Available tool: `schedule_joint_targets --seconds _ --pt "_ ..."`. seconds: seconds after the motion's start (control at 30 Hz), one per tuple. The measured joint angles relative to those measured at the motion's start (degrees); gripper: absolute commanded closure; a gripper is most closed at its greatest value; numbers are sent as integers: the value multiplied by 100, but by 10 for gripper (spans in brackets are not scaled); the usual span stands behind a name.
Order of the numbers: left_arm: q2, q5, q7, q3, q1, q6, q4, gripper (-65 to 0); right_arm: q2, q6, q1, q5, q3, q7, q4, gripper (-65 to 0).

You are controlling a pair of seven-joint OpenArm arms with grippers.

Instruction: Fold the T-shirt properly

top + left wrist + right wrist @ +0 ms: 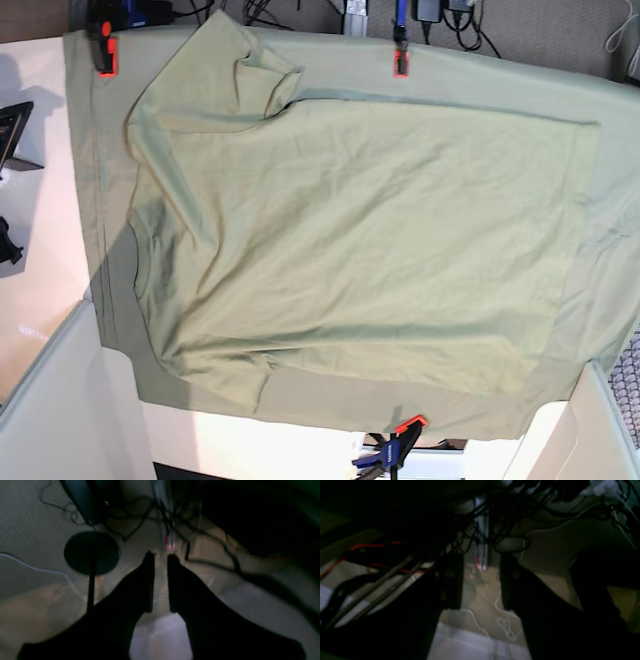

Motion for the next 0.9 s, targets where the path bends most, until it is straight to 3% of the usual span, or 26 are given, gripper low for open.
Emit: schedule_joint_targets --seconds 0.17,0.47,0.9 --pt "-122 -66 33 -1141 761 -638 1029 -125 219 7 -682 140 7 -55 1080 -244" --pt "-299 -339 28 -1982 1751 -1526 2767 -126 459 -4 -1895 358 9 -658 3025 -244" --pt "-533 -1829 374 -2892 3206 -1569 4863 -126 487 4 -3375 490 26 -1141 5886 -244"
